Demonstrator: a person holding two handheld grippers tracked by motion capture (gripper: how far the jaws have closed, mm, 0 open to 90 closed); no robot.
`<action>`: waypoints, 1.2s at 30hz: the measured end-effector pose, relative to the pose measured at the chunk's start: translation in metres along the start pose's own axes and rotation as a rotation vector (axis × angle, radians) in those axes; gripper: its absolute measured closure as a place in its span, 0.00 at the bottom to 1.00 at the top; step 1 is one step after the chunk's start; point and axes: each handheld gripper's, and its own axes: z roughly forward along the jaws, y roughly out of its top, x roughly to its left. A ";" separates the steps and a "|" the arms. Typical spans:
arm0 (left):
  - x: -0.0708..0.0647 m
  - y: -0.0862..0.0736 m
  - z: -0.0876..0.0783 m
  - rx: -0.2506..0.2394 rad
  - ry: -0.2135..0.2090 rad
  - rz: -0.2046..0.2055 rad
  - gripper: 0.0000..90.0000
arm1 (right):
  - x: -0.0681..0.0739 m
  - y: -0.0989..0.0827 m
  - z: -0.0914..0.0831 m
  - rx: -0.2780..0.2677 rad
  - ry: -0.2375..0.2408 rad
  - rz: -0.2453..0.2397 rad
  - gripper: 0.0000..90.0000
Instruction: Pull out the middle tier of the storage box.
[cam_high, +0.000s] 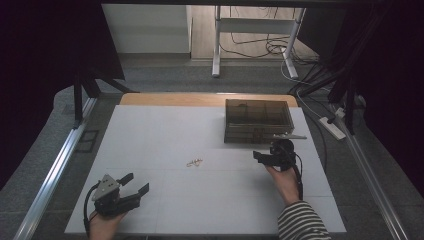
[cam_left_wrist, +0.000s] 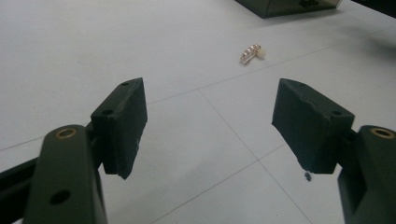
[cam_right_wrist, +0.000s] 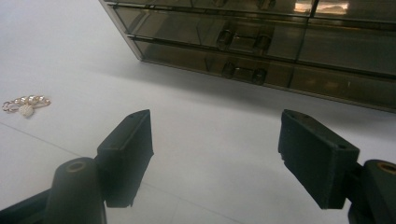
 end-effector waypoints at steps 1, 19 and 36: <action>0.000 0.000 0.000 -0.001 0.000 -0.001 0.30 | 0.000 0.002 0.000 0.005 -0.003 0.001 0.30; 0.001 0.000 0.000 -0.001 -0.007 -0.005 0.29 | -0.003 0.033 0.016 0.105 -0.030 0.036 0.42; 0.002 0.001 0.000 0.002 -0.014 -0.012 0.29 | -0.012 0.050 0.035 0.180 -0.030 0.137 0.47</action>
